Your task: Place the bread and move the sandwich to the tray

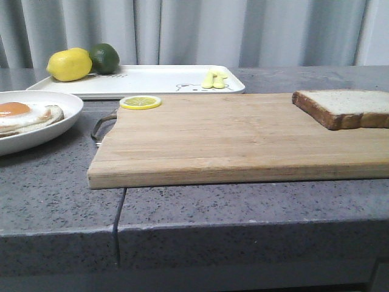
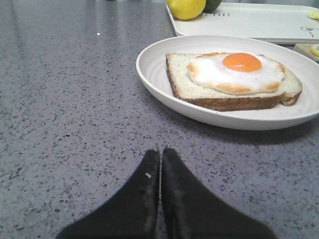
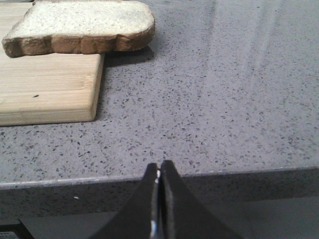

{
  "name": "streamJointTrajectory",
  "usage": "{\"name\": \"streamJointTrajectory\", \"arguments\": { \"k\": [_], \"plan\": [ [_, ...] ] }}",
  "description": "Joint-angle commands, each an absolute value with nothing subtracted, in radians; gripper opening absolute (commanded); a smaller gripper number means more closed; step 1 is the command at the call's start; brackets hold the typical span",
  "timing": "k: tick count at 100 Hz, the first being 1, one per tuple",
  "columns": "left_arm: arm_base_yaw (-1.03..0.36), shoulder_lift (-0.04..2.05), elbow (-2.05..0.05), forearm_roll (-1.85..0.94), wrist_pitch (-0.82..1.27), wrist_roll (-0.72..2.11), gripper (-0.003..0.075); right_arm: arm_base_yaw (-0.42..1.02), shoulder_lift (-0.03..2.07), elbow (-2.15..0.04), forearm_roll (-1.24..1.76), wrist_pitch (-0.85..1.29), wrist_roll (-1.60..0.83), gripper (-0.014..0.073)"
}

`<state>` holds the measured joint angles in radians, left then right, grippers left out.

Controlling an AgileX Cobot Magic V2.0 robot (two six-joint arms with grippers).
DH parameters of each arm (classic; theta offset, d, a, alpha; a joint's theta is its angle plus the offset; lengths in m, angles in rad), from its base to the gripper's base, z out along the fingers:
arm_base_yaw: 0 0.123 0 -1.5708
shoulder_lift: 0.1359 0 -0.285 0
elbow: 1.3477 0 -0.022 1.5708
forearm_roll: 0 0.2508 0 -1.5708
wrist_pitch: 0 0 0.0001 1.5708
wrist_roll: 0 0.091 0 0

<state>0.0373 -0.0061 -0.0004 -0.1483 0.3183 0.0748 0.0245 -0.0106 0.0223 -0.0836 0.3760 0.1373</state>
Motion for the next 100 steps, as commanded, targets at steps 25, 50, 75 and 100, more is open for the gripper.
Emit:
{"name": "streamJointTrajectory", "arguments": {
  "k": [25, 50, 75, 100],
  "plan": [
    [0.039, -0.035, 0.015, -0.159, 0.251, 0.067, -0.002, 0.018, -0.03, 0.03, -0.088, 0.337, 0.134, -0.006],
    [0.039, -0.035, 0.015, -0.159, 0.251, 0.067, -0.002, 0.018, -0.03, 0.03, -0.088, 0.337, 0.134, -0.006],
    [0.039, -0.035, 0.015, -0.146, 0.234, 0.067, -0.002, 0.018, -0.03, 0.03, -0.088, 0.337, 0.134, -0.006],
    [0.039, -0.035, 0.015, -0.152, 0.086, 0.067, -0.002, 0.018, -0.03, 0.03, -0.088, 0.226, 0.134, -0.006]
  ]
}}
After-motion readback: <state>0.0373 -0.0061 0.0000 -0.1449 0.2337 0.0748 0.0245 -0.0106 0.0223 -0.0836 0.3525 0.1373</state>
